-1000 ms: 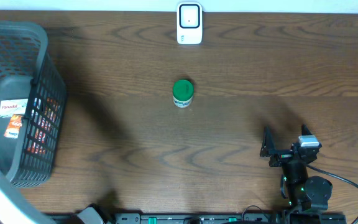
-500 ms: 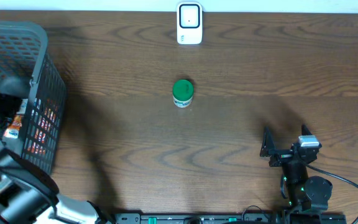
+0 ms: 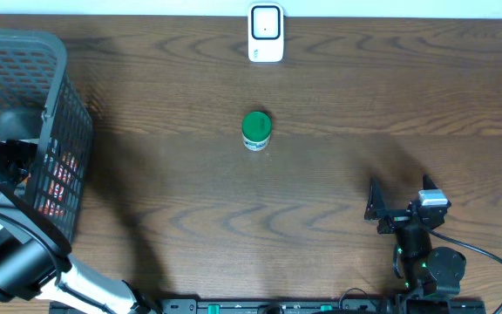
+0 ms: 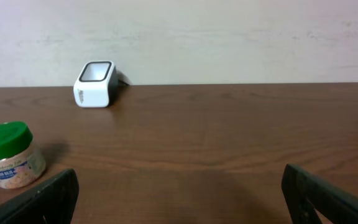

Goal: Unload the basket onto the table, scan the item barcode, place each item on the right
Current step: 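Return the left gripper to the basket and grasp the orange tissue pack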

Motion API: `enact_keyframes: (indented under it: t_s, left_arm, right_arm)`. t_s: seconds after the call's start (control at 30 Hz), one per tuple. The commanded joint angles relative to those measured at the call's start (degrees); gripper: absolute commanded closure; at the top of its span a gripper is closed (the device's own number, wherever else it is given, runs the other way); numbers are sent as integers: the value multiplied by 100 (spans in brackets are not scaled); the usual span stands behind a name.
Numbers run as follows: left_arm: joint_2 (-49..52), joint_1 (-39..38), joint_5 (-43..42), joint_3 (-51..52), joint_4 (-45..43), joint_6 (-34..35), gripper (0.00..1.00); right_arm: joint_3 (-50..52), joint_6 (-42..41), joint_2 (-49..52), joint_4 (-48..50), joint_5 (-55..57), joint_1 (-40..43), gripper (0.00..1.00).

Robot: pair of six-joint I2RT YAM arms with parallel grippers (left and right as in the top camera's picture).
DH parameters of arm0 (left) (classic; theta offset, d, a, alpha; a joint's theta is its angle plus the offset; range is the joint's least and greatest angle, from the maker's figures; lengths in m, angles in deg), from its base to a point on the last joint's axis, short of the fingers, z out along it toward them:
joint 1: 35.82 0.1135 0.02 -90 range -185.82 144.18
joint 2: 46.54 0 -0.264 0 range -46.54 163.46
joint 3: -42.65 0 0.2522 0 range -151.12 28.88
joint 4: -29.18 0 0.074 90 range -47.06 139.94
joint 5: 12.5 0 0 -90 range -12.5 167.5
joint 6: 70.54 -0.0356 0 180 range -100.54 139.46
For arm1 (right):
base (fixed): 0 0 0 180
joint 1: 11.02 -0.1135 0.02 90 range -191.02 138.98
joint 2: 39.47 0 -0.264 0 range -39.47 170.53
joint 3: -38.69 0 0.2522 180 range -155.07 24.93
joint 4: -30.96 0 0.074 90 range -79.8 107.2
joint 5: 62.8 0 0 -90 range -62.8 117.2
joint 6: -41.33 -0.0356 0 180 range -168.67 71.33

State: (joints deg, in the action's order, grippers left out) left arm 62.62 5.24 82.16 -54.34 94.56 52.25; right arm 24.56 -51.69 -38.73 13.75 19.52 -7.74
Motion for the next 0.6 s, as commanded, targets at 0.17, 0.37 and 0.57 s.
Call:
enact_keyframes:
  t_s: [0.17,0.37,0.57]
  left_arm:
    - [393,0,33,20,-232,-11,2]
    - [588,0,33,20,-487,-11,2]
    - [658,0,33,24,-573,-13,2]
  right_arm:
    - [7,-76,-17,-22,13,-39,1]
    - [7,-79,-17,-22,13,-39,1]
    - [7,-76,-17,-24,13,-39,1]
